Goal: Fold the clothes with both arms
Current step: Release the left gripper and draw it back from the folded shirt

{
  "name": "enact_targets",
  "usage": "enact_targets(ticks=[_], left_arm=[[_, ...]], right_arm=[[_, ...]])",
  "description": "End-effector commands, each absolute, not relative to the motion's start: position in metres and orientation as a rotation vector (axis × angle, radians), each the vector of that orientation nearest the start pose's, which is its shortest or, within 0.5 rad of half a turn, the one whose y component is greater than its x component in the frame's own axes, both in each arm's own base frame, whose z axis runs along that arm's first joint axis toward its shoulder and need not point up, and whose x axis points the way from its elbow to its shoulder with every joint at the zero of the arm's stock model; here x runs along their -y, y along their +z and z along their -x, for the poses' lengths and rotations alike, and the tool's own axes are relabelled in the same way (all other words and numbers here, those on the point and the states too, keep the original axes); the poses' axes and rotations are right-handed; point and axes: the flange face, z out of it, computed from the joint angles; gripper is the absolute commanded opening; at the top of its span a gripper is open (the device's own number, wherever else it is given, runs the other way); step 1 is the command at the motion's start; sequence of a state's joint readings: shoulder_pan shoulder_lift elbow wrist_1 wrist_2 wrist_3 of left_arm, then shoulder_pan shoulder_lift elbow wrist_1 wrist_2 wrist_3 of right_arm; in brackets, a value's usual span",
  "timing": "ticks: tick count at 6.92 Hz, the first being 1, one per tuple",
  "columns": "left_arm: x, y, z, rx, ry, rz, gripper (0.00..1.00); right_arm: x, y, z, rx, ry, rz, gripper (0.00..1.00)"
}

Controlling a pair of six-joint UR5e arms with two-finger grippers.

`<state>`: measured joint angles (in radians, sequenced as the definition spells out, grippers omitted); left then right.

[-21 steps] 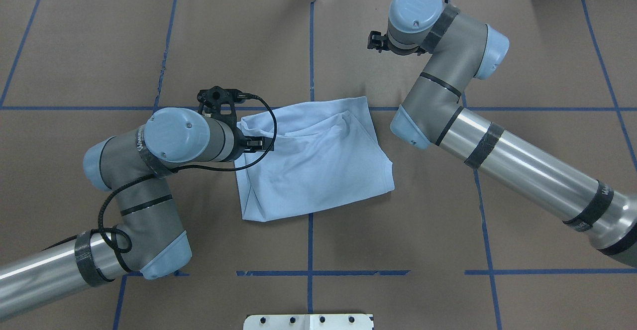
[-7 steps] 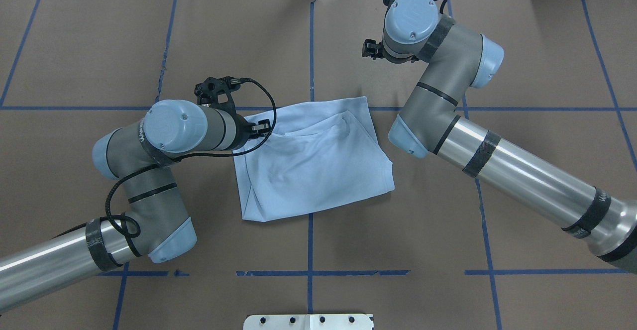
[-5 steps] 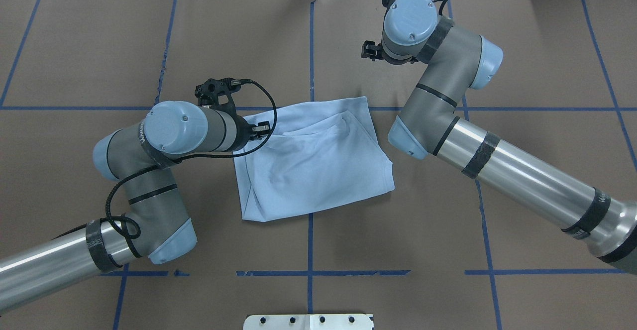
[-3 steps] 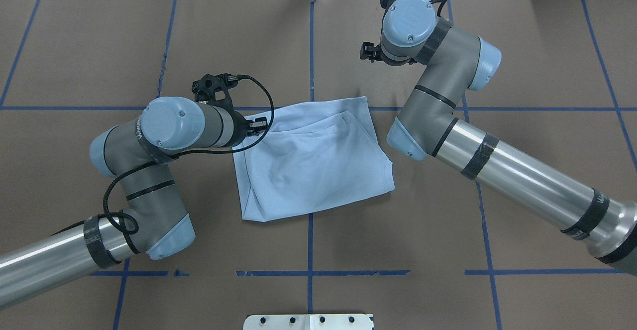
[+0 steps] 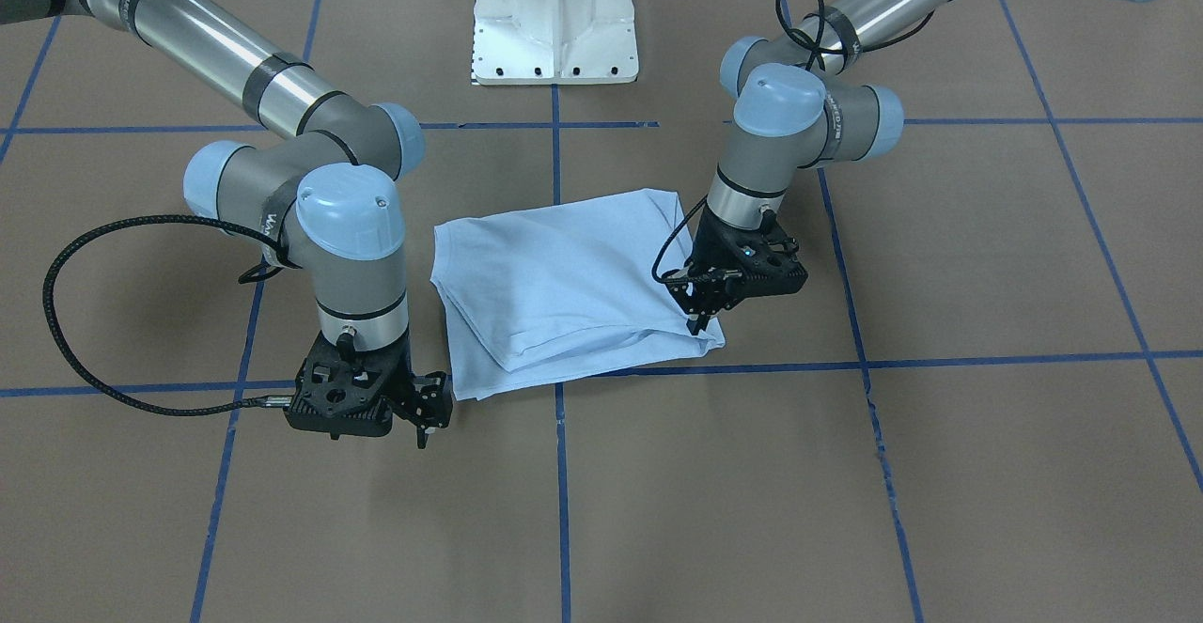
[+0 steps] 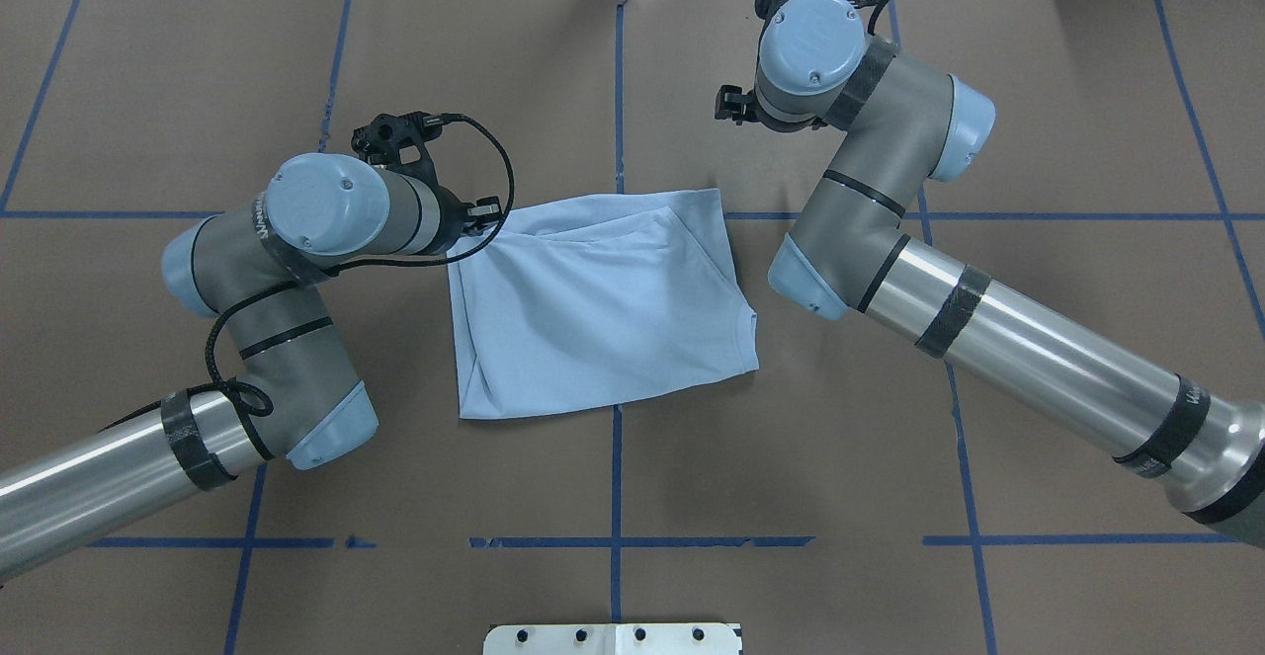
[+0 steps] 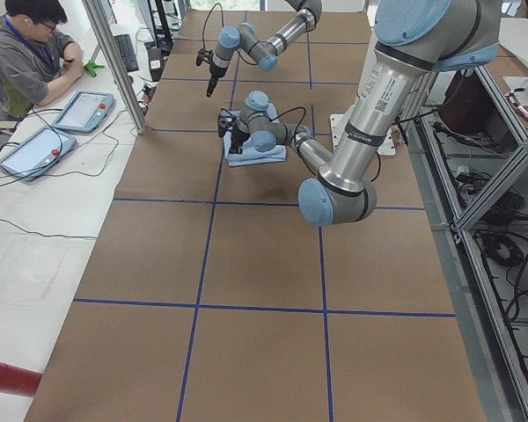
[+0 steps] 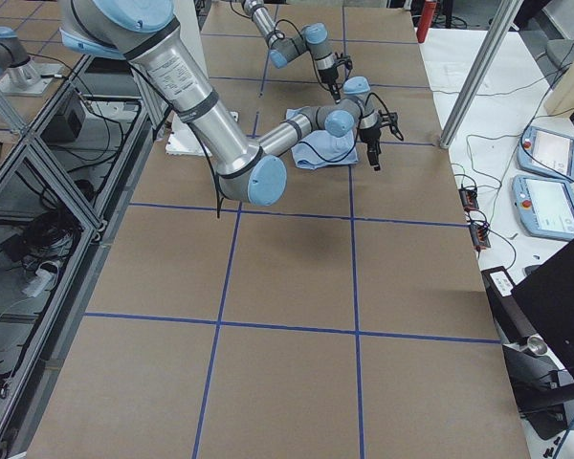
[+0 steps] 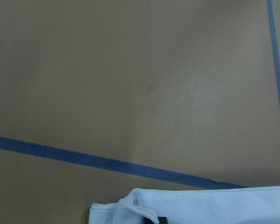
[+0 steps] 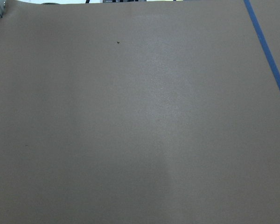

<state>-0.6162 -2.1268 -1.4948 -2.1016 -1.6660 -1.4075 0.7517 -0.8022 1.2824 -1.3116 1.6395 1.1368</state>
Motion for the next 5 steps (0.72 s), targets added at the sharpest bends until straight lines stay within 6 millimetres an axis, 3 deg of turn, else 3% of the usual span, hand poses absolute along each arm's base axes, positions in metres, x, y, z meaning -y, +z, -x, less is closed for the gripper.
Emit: enact_targets(ticks=[1,2,4,5], left_arm=[[0.525,0.316,-0.506,-0.949,-0.353,-0.324,0.79],[0.528,0.316,-0.503,-0.936,-0.291,-0.358,1.0],[0.537,0.307,-0.483,-0.932,-0.198,-0.403,1.0],[0.543,0.303,-0.446,-0.942,-0.136,-0.439,1.0]], right_arm=[[0.628,0.293,0.486,0.651,0.271,-0.361,1.0],[0.627,0.292,0.487,0.654,0.268,-0.359,1.0],[0.636,0.287,0.474,0.681,0.217,-0.328,1.0],[0.651,0.296,0.443,0.717,0.157,-0.265,1.0]])
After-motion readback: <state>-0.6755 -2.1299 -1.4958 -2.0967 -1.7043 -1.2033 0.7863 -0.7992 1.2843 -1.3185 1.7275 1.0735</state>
